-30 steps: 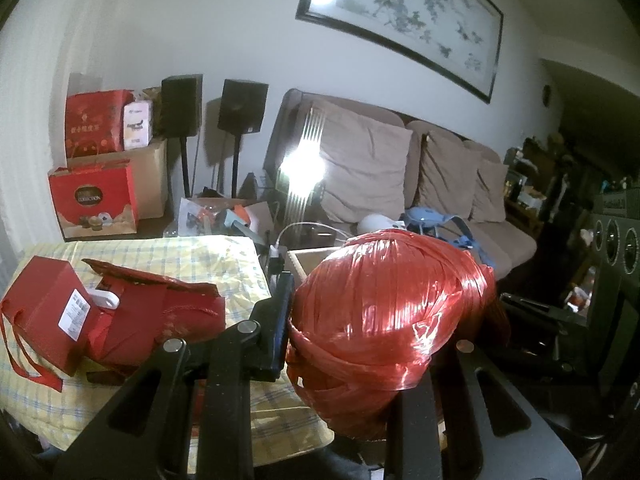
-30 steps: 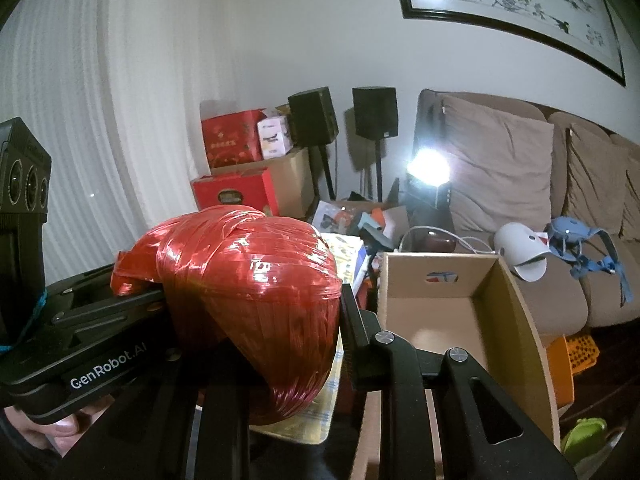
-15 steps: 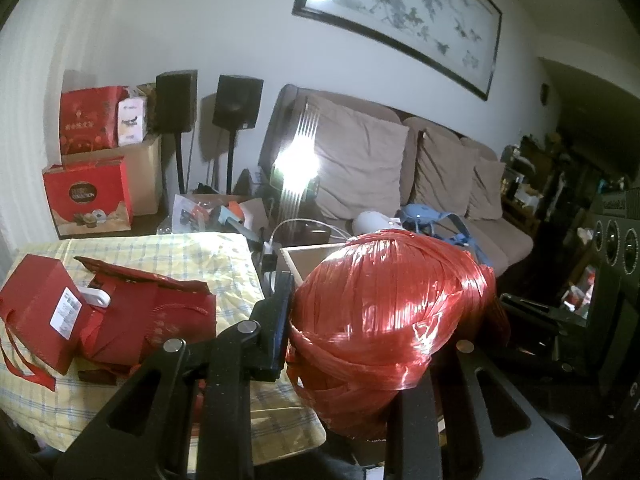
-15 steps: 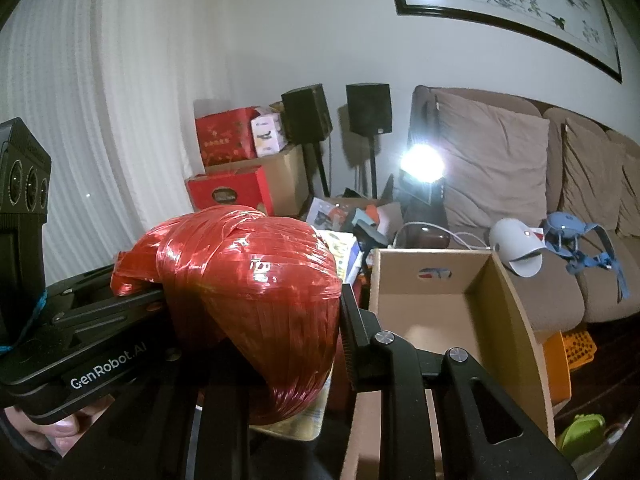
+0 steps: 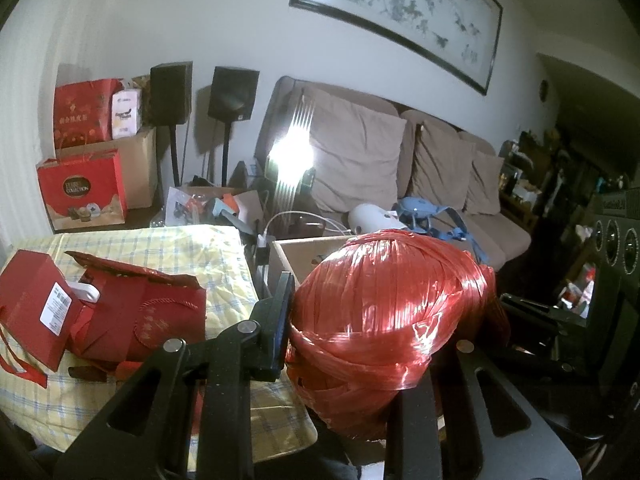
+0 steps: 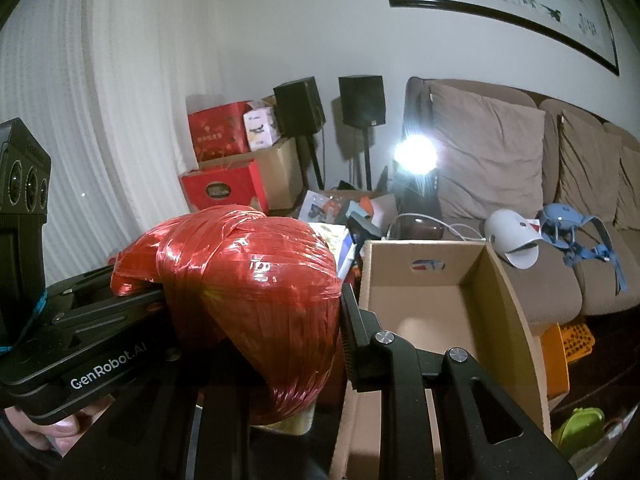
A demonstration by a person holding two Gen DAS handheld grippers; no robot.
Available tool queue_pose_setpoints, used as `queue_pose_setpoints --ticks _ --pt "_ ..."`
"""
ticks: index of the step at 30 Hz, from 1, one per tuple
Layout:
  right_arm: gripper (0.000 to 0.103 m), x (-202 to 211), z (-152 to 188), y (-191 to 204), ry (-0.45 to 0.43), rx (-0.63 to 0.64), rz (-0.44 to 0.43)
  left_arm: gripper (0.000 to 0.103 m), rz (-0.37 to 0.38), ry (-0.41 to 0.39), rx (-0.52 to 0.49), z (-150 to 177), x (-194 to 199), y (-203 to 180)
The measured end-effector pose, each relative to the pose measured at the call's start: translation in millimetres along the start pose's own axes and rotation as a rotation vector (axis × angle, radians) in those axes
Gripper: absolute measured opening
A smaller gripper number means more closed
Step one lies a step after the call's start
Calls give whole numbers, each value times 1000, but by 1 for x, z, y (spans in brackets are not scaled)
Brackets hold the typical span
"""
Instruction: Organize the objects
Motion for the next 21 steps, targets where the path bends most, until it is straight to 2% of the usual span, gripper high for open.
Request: queue_pose_setpoints --ticks 21 --pt "22 0 5 -13 22 -24 21 23 16 27 -2 3 -13 -12"
Point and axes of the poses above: each gripper's, at about its wrist camera, not at the fingertips, and x roughly against the way its jaws point, y to its left, z to its underside, the point moved 6 cm from there along -x, roughly the way its jaws point, and after that the axes turned 8 degrees about x, right-handed, at the moved point
